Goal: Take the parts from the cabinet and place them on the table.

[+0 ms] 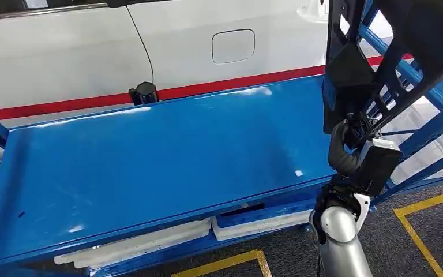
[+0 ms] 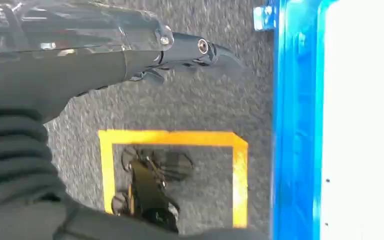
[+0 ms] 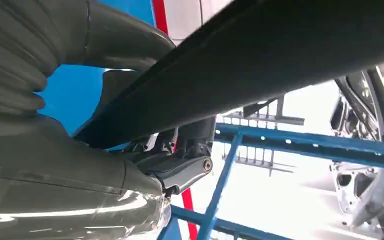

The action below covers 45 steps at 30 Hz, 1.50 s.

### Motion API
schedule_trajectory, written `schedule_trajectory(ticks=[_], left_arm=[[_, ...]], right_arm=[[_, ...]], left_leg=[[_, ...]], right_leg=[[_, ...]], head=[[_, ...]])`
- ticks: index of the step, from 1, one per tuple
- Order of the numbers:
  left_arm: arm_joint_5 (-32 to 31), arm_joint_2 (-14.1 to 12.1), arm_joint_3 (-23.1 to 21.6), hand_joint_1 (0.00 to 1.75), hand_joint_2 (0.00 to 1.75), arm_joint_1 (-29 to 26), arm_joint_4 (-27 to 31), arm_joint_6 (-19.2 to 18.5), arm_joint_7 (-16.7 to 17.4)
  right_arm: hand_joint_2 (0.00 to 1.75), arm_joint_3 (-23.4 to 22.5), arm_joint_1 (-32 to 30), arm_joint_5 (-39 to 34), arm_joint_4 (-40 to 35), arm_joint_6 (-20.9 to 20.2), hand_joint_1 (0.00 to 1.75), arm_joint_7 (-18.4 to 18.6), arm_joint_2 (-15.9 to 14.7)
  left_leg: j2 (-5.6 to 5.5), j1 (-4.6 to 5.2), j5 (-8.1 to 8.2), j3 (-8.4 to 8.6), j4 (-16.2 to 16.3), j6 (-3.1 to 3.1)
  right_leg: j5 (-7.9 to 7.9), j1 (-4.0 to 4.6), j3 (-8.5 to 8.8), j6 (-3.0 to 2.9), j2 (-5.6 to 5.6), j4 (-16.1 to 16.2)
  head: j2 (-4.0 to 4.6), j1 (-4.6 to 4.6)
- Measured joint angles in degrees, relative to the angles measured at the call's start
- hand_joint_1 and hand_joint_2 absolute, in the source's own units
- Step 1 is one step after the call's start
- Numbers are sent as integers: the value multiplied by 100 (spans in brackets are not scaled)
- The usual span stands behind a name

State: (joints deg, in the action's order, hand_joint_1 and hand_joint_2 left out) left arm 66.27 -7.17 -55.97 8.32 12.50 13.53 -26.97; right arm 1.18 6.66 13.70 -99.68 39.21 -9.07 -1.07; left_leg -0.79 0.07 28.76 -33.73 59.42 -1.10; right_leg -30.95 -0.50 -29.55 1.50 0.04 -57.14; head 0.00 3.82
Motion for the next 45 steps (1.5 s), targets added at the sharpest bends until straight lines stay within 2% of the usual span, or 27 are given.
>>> schedule_trajectory(ticks=[4, 8, 9, 15, 16, 17, 18, 19, 21, 22, 23, 24, 25, 27, 28, 29, 32, 33, 34, 35, 37, 38, 39, 40, 42, 43, 45], left_arm=[[-111, 4, 149, 0, 175, -4, 0, -5, 193], [-173, 22, 249, 0, 175, -14, 0, -92, 938], [-208, 24, 260, 0, 175, -19, 0, -123, 1015], [-299, 37, 308, 0, 175, -12, 0, -151, 1121], [-308, 35, 310, 0, 175, -8, 0, -151, 1163], [-323, 39, 310, 0, 175, -4, 0, -151, 1204], [-348, 50, 310, 0, 175, 0, 2, -147, 1244], [-367, 57, 310, 0, 175, 5, 2, -140, 1288], [-400, 57, 310, 0, 175, 7, 2, -140, 1336], [-409, 57, 310, 0, 175, 5, 2, -142, 1344], [-411, 55, 310, 0, 175, 6, 2, -142, 1353], [-417, 59, 310, 0, 175, 7, 2, -140, 1364], [-430, 68, 310, 0, 175, 11, 2, -142, 1375], [-463, 85, 310, 0, 175, 18, 11, -142, 1384], [-476, 81, 310, 0, 175, 24, 9, -140, 1386], [-494, 83, 310, 0, 175, 39, 11, -142, 1390], [-513, 92, 310, 0, 175, 25, 11, -145, 1406], [-520, 92, 310, 0, 175, 26, 11, -142, 1414], [-531, 98, 310, 0, 175, 26, 11, -142, 1425], [-538, 98, 310, 0, 175, 27, 11, -142, 1438], [-546, 101, 310, 0, 175, 21, 11, -136, 1456], [-546, 103, 310, 0, 175, 14, 11, -136, 1456], [-551, 103, 310, 0, 175, 3, 11, -136, 1456], [-555, 103, 310, 0, 175, -9, 11, -136, 1458], [-559, 96, 310, 0, 175, -19, 11, -134, 1467], [-562, 96, 310, 0, 175, -14, 11, -134, 1486], [-599, 96, 312, 0, 175, -39, 11, -134, 1539]], right_arm=[[175, -48, -49, 134, -110, -2, 175, 33, 2], [175, -51, -17, 189, -158, -4, 175, 254, 20], [175, -46, 16, 198, -158, -6, 175, 315, 26], [175, -11, 103, 173, -158, -6, 175, 369, 46], [175, -9, 120, 136, -160, -6, 175, 367, 52], [175, -9, 133, 119, -175, -6, 175, 367, 57], [175, -9, 135, 108, -195, -6, 175, 363, 55], [175, -9, 162, 92, -208, -7, 175, 352, 57], [175, 17, 185, 75, -210, -6, 175, 319, 61], [175, 28, 171, 69, -210, -9, 175, 315, 64], [175, 35, 159, 62, -210, -8, 175, 304, 68], [175, 50, 161, 60, -210, -6, 175, 299, 70], [175, 74, 163, 49, -217, -9, 175, 289, 74], [175, 113, 163, 36, -254, -9, 175, 267, 81], [175, 133, 164, 34, -256, -9, 175, 253, 83], [175, 159, 166, 36, -274, -9, 175, 236, 88], [175, 220, 126, 29, -311, -9, 175, 201, 103], [175, 249, 129, 31, -333, -9, 175, 188, 114], [175, 273, 126, 40, -370, -9, 175, 179, 116], [175, 297, 120, 49, -394, -9, 175, 177, 134], [175, 336, 94, 62, -420, -11, 175, 173, 151], [175, 354, 63, 62, -440, -11, 175, 173, 155], [175, 373, 28, 62, -457, -11, 175, 170, 158], [175, 406, -3, 62, -479, -11, 175, 162, 160], [175, 430, -55, 62, -534, -11, 175, 140, 173], [175, 443, -69, 60, -575, -11, 175, 133, 177], [175, 463, -97, 42, -639, -11, 175, 133, 177]], left_leg=[[7, 0, 0, -1, 0, 0], [47, 0, 0, -3, 0, 0], [57, 0, 0, -2, 0, 0], [77, 1, 1, -1, 1, -1], [79, 32, 11, 9, 9, -68], [88, 10, -56, 36, -87, -103], [105, -36, -124, 88, -201, -105], [112, -39, -165, 101, -264, -126], [147, -47, -180, 88, -266, -135], [152, -47, -179, 88, -265, -134], [155, -47, -183, 88, -260, -127], [154, -52, -185, 85, -251, -114], [151, -59, -183, 76, -233, -92], [140, -73, -168, 67, -186, -21], [135, -45, -175, 33, -168, 29], [129, -38, -190, -26, -124, 78], [141, -59, -275, -62, -149, 208], [138, -80, -202, -89, -105, 231], [121, -77, 16, -144, 56, 252], [99, -79, 326, -267, 427, 266], [72, -79, 841, -572, 1343, 296], [72, -79, 932, -608, 1557, 300], [73, -78, 895, -521, 1523, 297], [75, -78, 751, -304, 1242, 285], [76, -80, 384, 382, 233, 257], [56, -80, 421, 619, -190, 241], [30, -46, 339, 565, -204, 163]], right_leg=[[0, 0, 0, 0, 0, 0], [0, 0, 1, 0, 7, -1], [0, 0, -1, 0, 11, -1], [2, 0, -1, 1, 15, 1], [51, -22, 12, 62, 10, 65], [82, -5, 33, 101, 26, 98], [9, -14, 26, 90, 29, 74], [-154, -1, -66, 92, 25, -106], [-611, -17, -453, 113, 26, -986], [-740, -29, -630, 132, 25, -1387], [-747, -44, -705, 144, 24, -1564], [-609, -64, -671, 152, 21, -1482], [-360, -83, -541, 160, 15, -1169], [167, -130, -120, 172, 9, -204], [84, -112, -48, 166, 29, -54], [119, -107, -84, 98, 27, 11], [183, -75, -168, -35, 27, -40], [233, -109, -183, -104, 6, -9], [265, -98, -215, -153, -2, -9], [291, -93, -257, -189, -9, -10], [366, -64, -363, -208, -23, -19], [405, -52, -419, -205, -31, -29], [436, -44, -475, -200, -33, -40], [468, -42, -527, -191, -33, -54], [523, -50, -600, -145, -33, -86], [550, -45, -626, -106, -35, -104], [627, -23, -657, -36, -34, -95]], head=[[0, -2], [0, -2], [0, -2], [0, 0], [0, -13], [0, -28], [0, -33], [0, 8], [0, 63], [0, 68], [0, 61], [0, 66], [0, 66], [0, 85], [0, 101], [0, 110], [0, 31], [0, 28], [0, -6], [0, -65], [0, -122], [0, -140], [0, -142], [0, -149], [0, -162], [0, -168], [0, -162]])
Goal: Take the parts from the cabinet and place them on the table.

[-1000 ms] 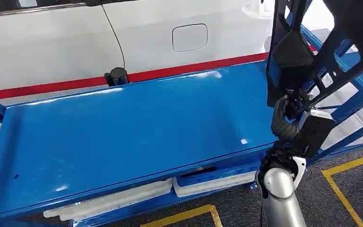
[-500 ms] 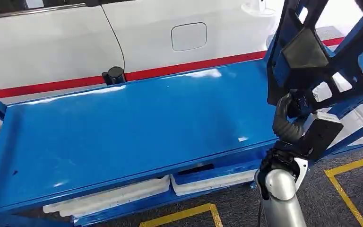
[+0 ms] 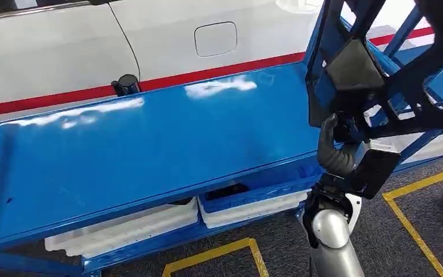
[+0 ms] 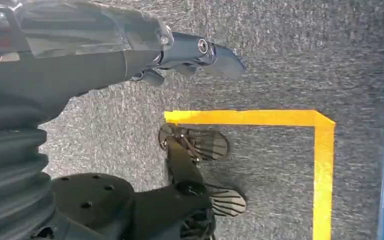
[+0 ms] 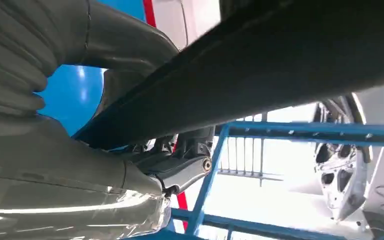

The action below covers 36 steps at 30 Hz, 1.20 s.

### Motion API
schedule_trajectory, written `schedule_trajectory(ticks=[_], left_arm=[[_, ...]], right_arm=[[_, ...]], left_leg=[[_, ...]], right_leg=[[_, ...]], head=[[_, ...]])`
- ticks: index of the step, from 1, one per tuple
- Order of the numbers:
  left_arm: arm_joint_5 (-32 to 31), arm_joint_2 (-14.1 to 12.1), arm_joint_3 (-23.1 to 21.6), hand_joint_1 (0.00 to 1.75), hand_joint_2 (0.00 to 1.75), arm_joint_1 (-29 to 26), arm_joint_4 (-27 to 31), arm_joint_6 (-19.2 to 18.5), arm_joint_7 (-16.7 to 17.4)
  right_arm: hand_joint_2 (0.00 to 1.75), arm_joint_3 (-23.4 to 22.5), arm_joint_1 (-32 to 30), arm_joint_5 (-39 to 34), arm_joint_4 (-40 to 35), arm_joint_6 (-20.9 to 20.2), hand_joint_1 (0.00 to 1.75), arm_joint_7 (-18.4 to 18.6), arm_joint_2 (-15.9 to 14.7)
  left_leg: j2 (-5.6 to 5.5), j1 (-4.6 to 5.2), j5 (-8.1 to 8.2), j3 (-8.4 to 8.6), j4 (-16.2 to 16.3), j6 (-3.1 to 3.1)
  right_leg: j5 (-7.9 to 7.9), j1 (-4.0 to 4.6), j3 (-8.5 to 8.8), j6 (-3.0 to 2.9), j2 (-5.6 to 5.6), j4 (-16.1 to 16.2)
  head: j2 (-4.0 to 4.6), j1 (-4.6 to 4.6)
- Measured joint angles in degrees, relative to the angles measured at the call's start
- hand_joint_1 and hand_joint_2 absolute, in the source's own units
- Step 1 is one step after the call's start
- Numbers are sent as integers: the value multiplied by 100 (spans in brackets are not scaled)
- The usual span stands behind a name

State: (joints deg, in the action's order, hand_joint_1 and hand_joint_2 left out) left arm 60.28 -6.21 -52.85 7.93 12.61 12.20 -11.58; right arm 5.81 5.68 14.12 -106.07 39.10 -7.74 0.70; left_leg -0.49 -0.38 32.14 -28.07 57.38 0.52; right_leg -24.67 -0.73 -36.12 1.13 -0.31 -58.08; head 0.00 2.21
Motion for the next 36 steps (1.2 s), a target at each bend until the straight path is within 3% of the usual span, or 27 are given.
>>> schedule_trajectory(ticks=[2, 3, 4, 6, 7, 8, 9, 10, 12, 13, 14, 15, 16, 18, 19, 20, 22, 23, 24, 25, 27, 28, 29, 30, 33, 34, 36], left_arm=[[-66, 0, -2, 0, 175, -28, -2, 53, 118], [-118, 9, -2, 0, 175, -34, -2, 83, 173], [-159, 18, -2, 0, 175, -32, -2, 107, 212], [-229, 17, -2, 0, 175, -34, -2, 168, 271], [-284, 22, -7, 0, 175, -39, -2, 197, 304], [-359, 33, -18, 0, 175, -41, -2, 234, 378], [-426, 48, -26, 0, 175, -45, -2, 253, 419], [-483, 70, -30, 0, 175, -45, -2, 271, 443], [-546, 124, -61, 0, 175, -44, -2, 293, 452], [-648, 168, -74, 0, 175, -42, 2, 330, 496], [-809, 214, -112, 0, 175, -35, 7, 389, 579], [-981, 242, -181, 0, 175, -37, 7, 435, 655], [-1104, 278, -260, 0, 175, -34, 7, 466, 747], [-1112, 302, -335, 0, 175, -46, 4, 490, 870], [-1112, 319, -372, 0, 175, -45, 2, 514, 887], [-1119, 339, -415, 0, 175, -40, 2, 511, 894], [-1130, 348, -474, 0, 175, -38, 2, 514, 916], [-1130, 350, -503, 0, 175, -38, 2, 514, 922], [-1130, 350, -531, 0, 175, -39, 2, 514, 931], [-1128, 350, -557, 0, 175, -38, 2, 514, 979], [-1139, 354, -601, 0, 175, -37, 0, 511, 1097], [-1152, 361, -621, 0, 175, -33, 2, 511, 1134], [-1167, 409, -645, 0, 175, -22, 7, 511, 1182], [-1178, 407, -656, 0, 175, -20, 4, 509, 1184], [-1189, 448, -717, 0, 175, -31, 4, 525, 1156], [-1182, 463, -730, 0, 175, -30, 4, 525, 1065], [-1121, 496, -732, 0, 175, -20, 4, 538, 959]], right_arm=[[175, 13, -52, -94, -46, 0, 175, -2, 2], [175, 13, -77, -131, -68, 0, 175, 0, -2], [175, 15, -88, -162, -96, 2, 175, 0, -7], [175, 17, -88, -170, -131, 2, 175, 0, -11], [175, 17, -88, -171, -140, 2, 175, 4, -11], [175, 20, -86, -173, -140, 2, 175, 15, -13], [175, 33, -79, -212, -146, 0, 175, 54, -24], [175, 42, -71, -266, -159, 0, 175, 77, -33], [175, 52, -34, -343, -207, 0, 175, 100, -48], [175, 59, 5, -395, -242, 0, 175, 105, -57], [175, 83, 48, -477, -275, 0, 175, 118, -70], [175, 107, 96, -548, -312, 0, 175, 118, -79], [175, 135, 117, -642, -321, 0, 175, 116, -94], [175, 160, 116, -754, -321, 0, 175, 116, -103], [175, 188, 138, -769, -319, 0, 175, 114, -101], [175, 205, 149, -787, -321, -2, 175, 111, -105], [175, 245, 143, -807, -321, -2, 175, 111, -107], [175, 254, 143, -807, -321, -2, 175, 111, -107], [175, 267, 141, -811, -321, -2, 175, 111, -107], [175, 273, 131, -833, -321, -2, 175, 111, -109], [175, 282, 85, -971, -321, -2, 175, 111, -109], [175, 284, 47, -1032, -323, 0, 175, 111, -111], [175, 282, -2, -1086, -341, -2, 175, 111, -114], [175, 282, -39, -1132, -350, -2, 175, 111, -120], [175, 297, -112, -1264, -369, -2, 175, 76, -131], [175, 317, -116, -1316, -365, -2, 175, 59, -138], [175, 343, -67, -1366, -363, -2, 175, 50, -164]], left_leg=[[-5, 29, -73, -40, 20, -89], [5, -3, -159, -105, -16, -133], [17, -8, -215, -154, -10, -173], [24, 8, -325, -288, -9, -240], [26, 25, -377, -355, -7, -256], [27, 46, -428, -422, -3, -270], [28, 71, -489, -505, 5, -276], [31, 99, -554, -593, 8, -285], [32, 156, -659, -720, 8, -293], [41, 144, -706, -752, 9, -294], [47, 201, -738, -797, 18, -273], [76, 197, -817, -837, 17, -249], [90, 172, -878, -869, 7, -226], [105, 186, -965, -887, -16, -169], [82, 162, -788, -926, 56, -136], [51, 134, -459, -996, 273, -86], [34, 54, 210, -1206, 1113, -3], [33, 24, 368, -1280, 1492, 41], [34, -10, 327, -1280, 1726, 84], [38, -40, 140, -1173, 1725, 120], [50, -107, -300, -649, 1174, 202], [55, -149, -282, -256, 680, 240], [39, -122, 18, 41, 223, 262], [32, -110, 117, 104, 34, 132], [26, -62, 11, -15, 72, -50], [46, -85, -76, -91, 51, -115], [47, -66, -220, -248, 54, -188]], right_leg=[[93, -23, 4, 77, 3, 50], [99, -29, -33, 106, 14, 42], [-142, -34, -93, 132, 20, -69], [-863, -32, -258, 162, 21, -827], [-1123, -30, -320, 168, 21, -1256], [-1262, -30, -331, 161, 20, -1580], [-1237, -24, -288, 144, 21, -1715], [-1078, -7, -134, 100, 21, -1598], [-717, 69, 423, -46, 26, -791], [-683, 141, 742, -153, 37, -301], [-730, 220, 1021, -218, 22, 149], [-765, 184, 1066, -225, 18, 315], [-730, 218, 1017, -230, 37, 310], [-591, 211, 968, -274, 26, 391], [-512, 175, 945, -280, -7, 418], [-446, 161, 866, -325, -3, 418], [-322, 147, 685, -320, -13, 391], [-259, 135, 585, -304, -22, 370], [-197, 117, 471, -277, -28, 334], [-150, 90, 362, -243, -37, 297], [-73, 31, 133, -161, -49, 163], [-48, 21, 48, -121, -50, 77], [-28, 28, -26, -79, -53, 12], [-8, 35, -45, -42, -55, -23], [174, -3, -57, 86, -55, 39], [119, -29, -98, 122, -42, 16], [-611, -31, -199, 168, -29, -448]], head=[[0, 0], [0, 0], [0, 2], [0, 72], [0, 90], [0, 129], [0, 162], [0, 175], [0, 214], [0, 217], [0, 212], [0, 199], [0, 168], [0, 214], [0, 216], [0, 168], [0, 103], [0, 101], [0, 94], [0, 92], [0, 87], [0, 76], [0, 44], [0, 61], [0, 125], [0, 116], [0, 184]])
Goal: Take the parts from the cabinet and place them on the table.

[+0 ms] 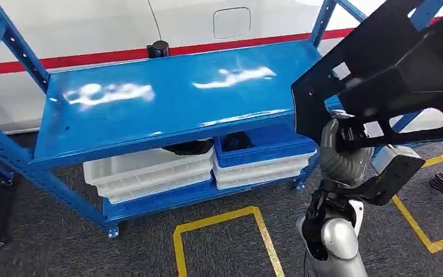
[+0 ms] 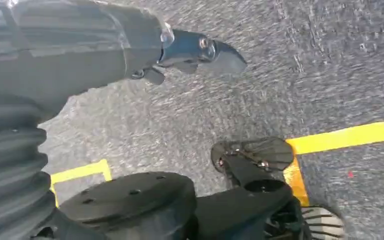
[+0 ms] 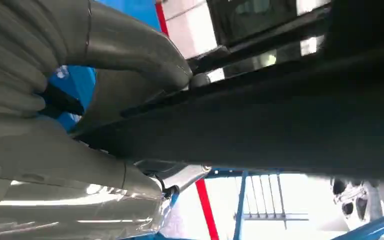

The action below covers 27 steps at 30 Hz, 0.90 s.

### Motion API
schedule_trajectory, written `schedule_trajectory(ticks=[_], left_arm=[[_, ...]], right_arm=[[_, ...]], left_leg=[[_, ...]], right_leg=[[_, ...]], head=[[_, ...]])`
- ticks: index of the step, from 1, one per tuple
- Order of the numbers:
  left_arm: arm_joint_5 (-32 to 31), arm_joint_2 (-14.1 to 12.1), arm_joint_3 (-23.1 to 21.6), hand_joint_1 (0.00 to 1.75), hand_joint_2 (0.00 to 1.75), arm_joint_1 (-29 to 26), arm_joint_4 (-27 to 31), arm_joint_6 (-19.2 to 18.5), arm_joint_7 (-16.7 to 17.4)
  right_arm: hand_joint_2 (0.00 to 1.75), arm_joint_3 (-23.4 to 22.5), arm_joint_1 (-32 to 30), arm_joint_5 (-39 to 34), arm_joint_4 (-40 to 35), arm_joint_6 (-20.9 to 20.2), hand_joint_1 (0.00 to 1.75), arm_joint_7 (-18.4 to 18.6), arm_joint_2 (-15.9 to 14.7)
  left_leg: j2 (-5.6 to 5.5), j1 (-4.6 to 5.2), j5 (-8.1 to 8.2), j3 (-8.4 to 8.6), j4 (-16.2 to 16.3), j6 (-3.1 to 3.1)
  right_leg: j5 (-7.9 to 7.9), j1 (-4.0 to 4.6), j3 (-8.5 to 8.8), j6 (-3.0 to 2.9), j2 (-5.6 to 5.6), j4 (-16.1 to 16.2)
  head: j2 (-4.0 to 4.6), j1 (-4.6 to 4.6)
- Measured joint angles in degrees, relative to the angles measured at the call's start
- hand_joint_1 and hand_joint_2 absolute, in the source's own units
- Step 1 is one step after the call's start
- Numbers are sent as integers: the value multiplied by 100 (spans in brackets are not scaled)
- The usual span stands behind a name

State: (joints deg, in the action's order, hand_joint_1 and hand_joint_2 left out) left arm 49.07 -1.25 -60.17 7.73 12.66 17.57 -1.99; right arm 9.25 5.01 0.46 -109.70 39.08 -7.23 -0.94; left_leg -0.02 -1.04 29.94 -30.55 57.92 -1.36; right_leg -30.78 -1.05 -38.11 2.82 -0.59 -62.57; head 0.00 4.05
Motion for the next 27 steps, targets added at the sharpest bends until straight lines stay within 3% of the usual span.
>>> schedule_trajectory(ticks=[2, 3, 4, 5, 6, 7, 8, 9, 10, 11, 12, 13, 14, 15, 16, 17, 18, 19, 20, 21, 22, 24, 25, 27], left_arm=[[48, 35, 0, 0, 175, -2, 0, 96, -48], [57, 50, 0, 0, 175, -5, 0, 163, -70], [61, 59, 0, 0, 175, -6, 0, 194, -96], [59, 66, 0, 0, 175, -6, 0, 234, -103], [35, 77, -2, 0, 175, -6, 0, 276, -98], [-22, 96, -2, 0, 175, -5, 0, 317, -72], [-127, 127, -13, 0, 175, -2, 0, 358, -2], [-241, 168, -46, 0, 175, 8, 2, 378, 127], [-350, 175, -92, 0, 175, 15, 0, 391, 238], [-449, 188, -153, 0, 175, 29, 0, 387, 379], [-499, 188, -201, 0, 175, 31, 0, 385, 552], [-520, 177, -234, 0, 175, 38, -2, 382, 735], [-538, 162, -254, 0, 175, 65, -2, 369, 895], [-549, 138, -282, 0, 175, 81, -2, 341, 1030], [-544, 118, -293, 0, 175, 84, -2, 323, 1093], [-547, 88, -297, 0, 175, 116, -2, 286, 1156], [-549, 61, -310, 0, 175, 139, -2, 269, 1239], [-558, 41, -335, 0, 175, 157, -2, 238, 1345], [-577, 9, -367, 0, 175, 169, -2, 212, 1481], [-590, -33, -406, 0, 175, 168, -2, 168, 1578], [-590, -70, -437, 0, 175, 164, -2, 149, 1607], [-590, -140, -479, 0, 175, 143, -4, 120, 1585], [-588, -170, -483, 0, 175, 133, -7, 114, 1561], [-584, -234, -496, 0, 175, 119, -11, 114, 1521]], right_arm=[[175, 70, 93, -61, 33, 0, 175, -2, -11], [175, 124, 170, -98, 55, 0, 175, -9, -11], [175, 170, 236, -116, 70, 0, 175, -15, -11], [175, 210, 280, -133, 90, 0, 175, -28, -11], [175, 240, 290, -168, 116, 0, 175, -37, -11], [175, 273, 303, -173, 133, 0, 175, -54, -11], [175, 310, 333, -179, 153, -4, 175, -61, -13], [175, 350, 360, -194, 162, -4, 175, -74, -13], [175, 374, 387, -218, 179, -4, 175, -100, -13], [175, 391, 384, -251, 197, -4, 175, -112, -15], [175, 407, 374, -306, 214, -4, 175, -120, -20], [175, 417, 337, -350, 240, -4, 175, -133, -20], [175, 420, 289, -367, 262, -4, 175, -162, -26], [175, 417, 257, -385, 284, -4, 175, -177, -28], [175, 417, 233, -382, 308, -4, 175, -188, -31], [175, 417, 211, -370, 323, -4, 175, -195, -37], [175, 417, 192, -345, 332, -2, 175, -195, -39], [175, 420, 161, -325, 337, -2, 175, -195, -41], [175, 415, 114, -291, 337, -2, 175, -195, -44], [175, 411, 59, -273, 332, 0, 175, -197, -46], [175, 404, 16, -258, 323, 2, 175, -197, -48], [175, 372, -51, -238, 265, 2, 175, -212, -57], [175, 343, -80, -230, 225, 2, 175, -223, -68], [175, 304, -103, -227, 170, 2, 175, -234, -79]], left_leg=[[7, 33, -149, -188, 10, -29], [21, 60, -231, -302, 13, -42], [38, 83, -309, -412, 17, -46], [54, 116, -390, -523, 18, -52], [63, 141, -462, -614, 18, -53], [66, 164, -528, -686, 17, -52], [77, 158, -591, -729, 18, -47], [89, 200, -642, -769, 24, -11], [114, 182, -720, -792, 7, 11], [124, 156, -801, -799, -30, 37], [129, 150, -870, -800, -60, 71], [107, 168, -848, -828, -58, 98], [42, 156, -620, -876, 25, 135], [8, 140, -192, -958, 342, 159], [-4, 127, 172, -1041, 746, 183], [-9, 115, 451, -1110, 1194, 212], [-8, 109, 539, -1129, 1547, 236], [-6, 107, 426, -1086, 1744, 248], [-3, 97, 190, -940, 1724, 261], [3, 81, -66, -672, 1492, 268], [3, 63, -172, -350, 1120, 268], [-7, 68, 175, 346, 147, 232], [-8, 77, 288, 414, 7, 178], [-19, 96, 277, 364, -8, 161]], right_leg=[[-611, 7, -65, 11, 6, -831], [-666, 11, -52, -2, 7, -1160], [-537, 18, -1, -29, 9, -1263], [-311, 36, 148, -76, 15, -1158], [-103, 59, 384, -138, 19, -865], [-3, 96, 696, -221, 30, -422], [-92, 148, 1094, -315, 61, 144], [-298, 190, 1445, -394, 56, 734], [-324, 188, 1471, -347, 56, 849], [-243, 229, 1415, -361, 61, 825], [-195, 238, 1386, -383, 58, 842], [-81, 194, 1347, -406, 20, 912], [-13, 176, 1297, -431, -27, 916], [54, 175, 1213, -472, -31, 914], [118, 177, 1131, -475, -39, 909], [191, 182, 1046, -474, -49, 901], [256, 182, 944, -470, -59, 877], [310, 178, 834, -460, -65, 837], [351, 172, 710, -445, -77, 780], [387, 168, 586, -428, -81, 706], [411, 165, 489, -404, -81, 629], [431, 186, 358, -363, -75, 463], [462, 183, 344, -322, -82, 452], [559, 174, 311, -254, -90, 448]], head=[[0, 61], [0, 98], [0, 131], [0, 151], [0, 162], [0, 177], [0, 177], [0, 157], [0, 123], [0, 109], [0, 153], [0, 179], [0, 142], [0, 78], [0, 15], [0, -33], [0, -51], [0, -64], [0, -72], [0, -72], [0, -77], [0, -86], [0, -55], [0, -59]])
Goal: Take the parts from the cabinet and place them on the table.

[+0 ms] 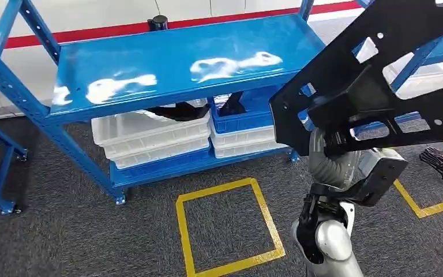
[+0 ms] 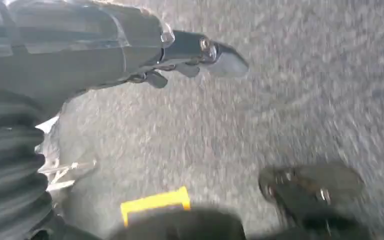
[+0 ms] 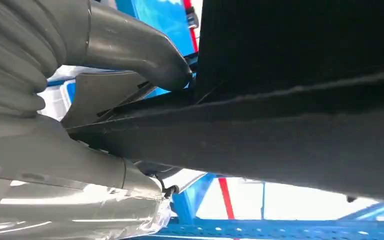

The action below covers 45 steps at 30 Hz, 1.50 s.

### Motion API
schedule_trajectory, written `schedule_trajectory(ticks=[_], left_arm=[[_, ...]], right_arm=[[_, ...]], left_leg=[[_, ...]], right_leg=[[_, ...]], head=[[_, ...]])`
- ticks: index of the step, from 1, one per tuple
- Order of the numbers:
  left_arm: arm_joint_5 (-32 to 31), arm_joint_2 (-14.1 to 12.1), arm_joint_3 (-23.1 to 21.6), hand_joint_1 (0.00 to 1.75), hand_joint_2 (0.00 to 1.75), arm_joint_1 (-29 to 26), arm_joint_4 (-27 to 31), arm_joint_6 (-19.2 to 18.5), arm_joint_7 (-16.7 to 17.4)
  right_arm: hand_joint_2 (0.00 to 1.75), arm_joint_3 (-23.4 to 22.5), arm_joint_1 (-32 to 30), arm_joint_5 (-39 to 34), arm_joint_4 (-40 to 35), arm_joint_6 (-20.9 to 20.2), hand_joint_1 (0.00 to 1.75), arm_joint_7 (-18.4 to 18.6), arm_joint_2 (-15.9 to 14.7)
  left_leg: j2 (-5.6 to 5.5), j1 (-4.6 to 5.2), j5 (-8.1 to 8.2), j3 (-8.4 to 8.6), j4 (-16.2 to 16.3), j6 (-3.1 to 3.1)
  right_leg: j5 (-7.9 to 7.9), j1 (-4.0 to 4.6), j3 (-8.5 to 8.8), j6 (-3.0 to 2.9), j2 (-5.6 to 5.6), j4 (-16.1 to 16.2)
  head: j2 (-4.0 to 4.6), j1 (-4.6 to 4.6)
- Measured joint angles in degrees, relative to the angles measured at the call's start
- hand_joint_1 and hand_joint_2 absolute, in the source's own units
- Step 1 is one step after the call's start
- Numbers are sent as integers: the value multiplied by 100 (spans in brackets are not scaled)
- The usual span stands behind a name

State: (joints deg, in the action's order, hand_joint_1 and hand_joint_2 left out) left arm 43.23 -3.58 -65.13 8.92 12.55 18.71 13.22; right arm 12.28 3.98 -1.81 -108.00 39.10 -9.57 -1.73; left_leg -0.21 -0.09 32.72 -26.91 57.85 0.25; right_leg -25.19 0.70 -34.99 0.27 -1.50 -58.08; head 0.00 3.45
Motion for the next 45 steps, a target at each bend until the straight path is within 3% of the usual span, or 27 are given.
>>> schedule_trajectory(ticks=[1, 2, 5, 6, 8, 10, 11, 12, 13, 16, 17, 18, 20, 22, 24, 26, 27, 32, 34, 36, 37, 39, 40, 41, 42, 43, 45], left_arm=[[0, -15, -22, 0, 175, -16, -4, 0, 0], [2, -33, -31, 0, 175, -15, -9, 4, -7], [37, -33, -50, 0, 175, -28, -7, -4, -164], [55, -26, -66, 0, 175, -40, -7, -7, -232], [98, -18, -72, 0, 175, -64, -9, -20, -308], [142, 13, -72, 0, 175, -68, -9, -37, -321], [153, 37, -72, 0, 175, -68, -7, -46, -328], [160, 59, -72, 0, 175, -66, -9, -68, -328], [168, 74, -72, 0, 175, -64, -7, -100, -326], [166, 68, -72, 0, 175, -66, -13, -190, -247], [166, 68, -74, 0, 175, -68, -15, -216, -228], [166, 59, -74, 0, 175, -70, -20, -247, -212], [168, 44, -74, 0, 175, -73, -33, -282, -201], [219, 35, -72, 0, 175, -79, -37, -280, -225], [236, 35, -72, 0, 175, -89, -46, -313, -236], [234, 26, -72, 0, 175, -92, -55, -363, -232], [232, 26, -72, 0, 175, -85, -59, -382, -227], [230, 61, -72, 0, 175, -92, -59, -387, -216], [227, 59, -72, 0, 175, -86, -66, -378, -227], [214, 65, -72, 0, 175, -92, -68, -378, -256], [214, 65, -72, 0, 175, -93, -72, -378, -264], [208, 72, -72, 0, 175, -96, -87, -378, -280], [205, 76, -72, 0, 175, -91, -87, -378, -289], [199, 87, -72, 0, 175, -86, -87, -378, -291], [197, 94, -72, 0, 175, -81, -87, -376, -293], [190, 107, -74, 0, 175, -58, -90, -374, -302], [173, 105, -74, 0, 175, -51, -92, -369, -302]], right_arm=[[175, -15, -16, 0, -9, 0, 175, 0, -7], [175, -35, -31, 2, -11, 2, 175, -2, -22], [175, -61, -23, 39, -37, 2, 175, -66, -24], [175, -81, -23, 55, -37, 2, 175, -74, -24], [175, -94, 1, 63, -37, 2, 175, -70, -29], [175, -94, 37, 72, -37, 0, 175, -41, -35], [175, -96, 57, 79, -37, 0, 175, -20, -37], [175, -98, 84, 109, -41, 0, 175, 18, -42], [175, -103, 104, 140, -59, 2, 175, 67, -52], [175, -135, 113, 131, -100, 0, 175, 205, -83], [175, -133, 108, 99, -103, 0, 175, 249, -81], [175, -135, 108, 42, -111, 0, 175, 282, -92], [175, -149, 111, -154, -125, 0, 175, 339, -120], [175, -146, 115, -466, -122, 0, 175, 367, -160], [175, -146, 118, -594, -125, 0, 175, 363, -212], [175, -146, 133, -595, -127, -2, 175, 352, -245], [175, -149, 143, -595, -131, -2, 175, 347, -260], [175, -144, 178, -414, -135, -2, 175, 352, -337], [175, -144, 207, -188, -142, 0, 175, 396, -359], [175, -142, 189, -22, -140, 0, 175, 483, -380], [175, -140, 181, 11, -135, 0, 175, 494, -383], [175, -140, 190, 70, -131, 0, 175, 500, -383], [175, -140, 194, 101, -131, 0, 175, 520, -383], [175, -140, 194, 127, -131, -2, 175, 536, -383], [175, -140, 194, 142, -133, -2, 175, 535, -383], [175, -140, 190, 157, -133, 0, 175, 540, -383], [175, -144, 199, 184, -140, 0, 175, 540, -385]], left_leg=[[1, -45, -62, -36, -37, -82], [9, -55, -116, -110, -39, -131], [-17, -49, -283, -346, -41, -210], [-21, -48, -345, -421, -39, -209], [-19, -42, -470, -590, -32, -197], [-18, -27, -583, -720, -29, -173], [-18, -23, -626, -747, -29, -161], [-19, 8, -649, -776, -20, -134], [-15, 10, -694, -794, -19, -108], [-15, 26, -810, -892, -22, -9], [5, 13, -726, -935, 43, 9], [7, 11, -504, -1023, 249, 25], [4, 5, 17, -1340, 1109, 60], [7, 5, 196, -1555, 1764, 89], [22, -3, -130, -1265, 1361, 91], [57, -18, -527, -694, 396, 76], [84, 2, -371, -533, 220, 44], [58, -37, -396, -588, 72, -122], [50, -41, -413, -609, 71, -166], [48, -36, -416, -621, 74, -172], [44, -36, -416, -619, 75, -172], [-32, -35, -418, -612, 79, -169], [-82, -32, -421, -606, 79, -165], [-122, -31, -424, -596, 78, -159], [-174, -48, -436, -601, 61, -142], [-232, -32, -463, -642, 73, -101], [-359, -64, -529, -717, 67, -21]], right_leg=[[6, 13, -53, 36, 12, -13], [-195, -5, -95, 103, 54, -98], [-1127, -58, -287, 213, 104, -1142], [-1214, -66, -312, 227, 107, -1491], [-850, -68, -256, 220, 110, -1754], [-421, -62, 163, 159, 127, -1128], [-405, -47, 514, 102, 167, -549], [-543, -21, 859, 39, 191, -20], [-624, -28, 961, 9, 181, 227], [-647, -40, 928, -52, 160, 403], [-581, -67, 923, -92, 115, 420], [-554, -67, 888, -137, 118, 422], [-516, -56, 831, -169, 91, 406], [-496, -46, 764, -166, 74, 360], [-504, -50, 720, -154, 65, 294], [-544, -53, 715, -108, 63, 221], [-568, -32, 669, -71, 56, 196], [-628, -28, 585, 36, 67, 90], [-986, -54, 338, 130, 110, -467], [-1380, -81, -94, 179, 111, -1413], [-1411, -83, -196, 184, 110, -1656], [-1067, -82, -74, 155, 124, -1367], [-759, -81, 111, 121, 170, -905], [-452, -81, 329, 76, 321, -370], [-416, -89, 477, 24, 527, -56], [-412, -89, 495, 10, 572, 14], [-443, -65, 490, -17, 444, 62]], head=[[0, 9], [0, -2], [0, 90], [0, 107], [0, 162], [0, 223], [0, 243], [0, 258], [0, 251], [0, 269], [0, 228], [0, 164], [0, 59], [0, 17], [0, -2], [0, -4], [0, -15], [0, 13], [0, 123], [0, 199], [0, 227], [0, 260], [0, 267], [0, 273], [0, 280], [0, 223], [0, 269]])
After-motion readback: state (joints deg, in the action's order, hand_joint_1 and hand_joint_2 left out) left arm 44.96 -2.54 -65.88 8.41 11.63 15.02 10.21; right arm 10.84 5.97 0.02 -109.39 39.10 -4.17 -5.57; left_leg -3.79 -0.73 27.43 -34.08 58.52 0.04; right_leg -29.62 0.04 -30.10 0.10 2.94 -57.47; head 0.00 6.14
